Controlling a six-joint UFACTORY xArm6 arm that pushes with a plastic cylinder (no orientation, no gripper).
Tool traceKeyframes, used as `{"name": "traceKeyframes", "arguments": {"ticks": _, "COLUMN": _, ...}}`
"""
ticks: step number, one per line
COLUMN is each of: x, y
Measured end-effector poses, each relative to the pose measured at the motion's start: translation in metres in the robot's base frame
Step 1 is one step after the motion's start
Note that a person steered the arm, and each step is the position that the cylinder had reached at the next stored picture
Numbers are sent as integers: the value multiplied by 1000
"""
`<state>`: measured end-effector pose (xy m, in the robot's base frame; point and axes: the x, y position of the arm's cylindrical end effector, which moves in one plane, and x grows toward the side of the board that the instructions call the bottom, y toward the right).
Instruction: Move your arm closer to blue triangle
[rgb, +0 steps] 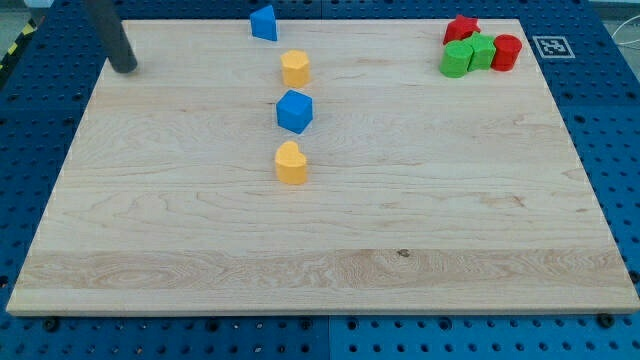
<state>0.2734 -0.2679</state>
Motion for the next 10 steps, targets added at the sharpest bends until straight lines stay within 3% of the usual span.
{"name": "traceKeyframes", "arguments": {"ticks": 2, "x": -71, "y": 20}}
{"name": "traceKeyframes", "arguments": {"ticks": 3, "x": -82, "y": 26}}
{"name": "traceKeyframes", "arguments": {"ticks": 5, "x": -82, "y": 34}}
{"name": "traceKeyframes", "arguments": {"ticks": 10, "x": -81, "y": 217}}
